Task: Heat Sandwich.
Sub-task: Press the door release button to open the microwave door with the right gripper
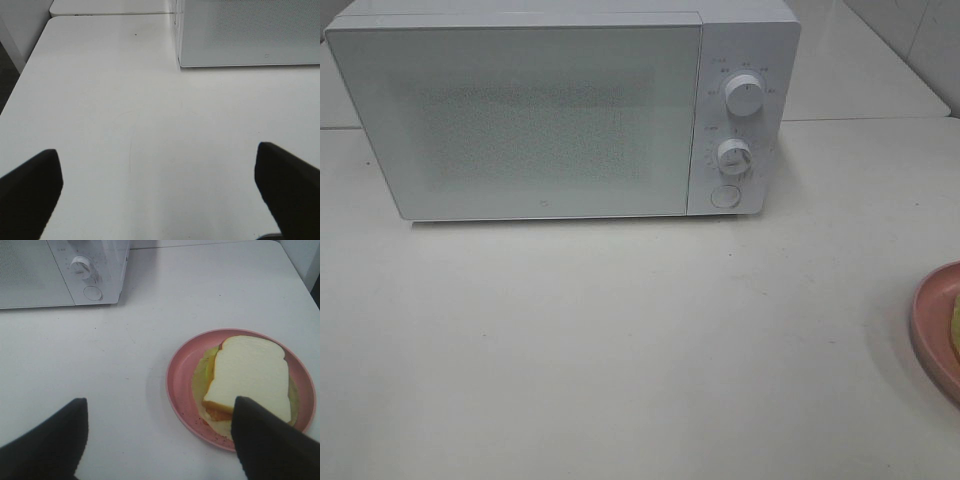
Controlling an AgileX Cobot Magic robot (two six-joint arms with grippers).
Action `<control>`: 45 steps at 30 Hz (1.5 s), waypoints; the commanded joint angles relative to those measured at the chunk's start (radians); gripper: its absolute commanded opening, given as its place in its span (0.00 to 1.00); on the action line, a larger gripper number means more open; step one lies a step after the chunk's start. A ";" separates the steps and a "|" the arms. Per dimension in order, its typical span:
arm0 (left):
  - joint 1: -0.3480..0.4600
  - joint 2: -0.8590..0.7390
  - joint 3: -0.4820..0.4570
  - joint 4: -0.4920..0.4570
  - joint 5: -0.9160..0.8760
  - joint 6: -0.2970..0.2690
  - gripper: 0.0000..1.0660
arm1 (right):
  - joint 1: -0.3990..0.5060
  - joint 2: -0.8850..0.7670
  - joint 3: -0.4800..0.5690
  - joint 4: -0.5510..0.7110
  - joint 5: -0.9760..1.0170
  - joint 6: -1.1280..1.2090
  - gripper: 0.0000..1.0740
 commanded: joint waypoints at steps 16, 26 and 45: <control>-0.004 -0.029 0.002 -0.001 -0.001 -0.005 0.95 | -0.008 -0.025 -0.014 0.009 -0.029 -0.004 0.71; -0.004 -0.029 0.002 -0.001 -0.001 -0.005 0.95 | -0.008 0.101 -0.032 0.009 -0.139 -0.004 0.71; -0.004 -0.029 0.002 -0.001 -0.001 -0.005 0.95 | -0.008 0.420 -0.032 0.009 -0.395 -0.003 0.71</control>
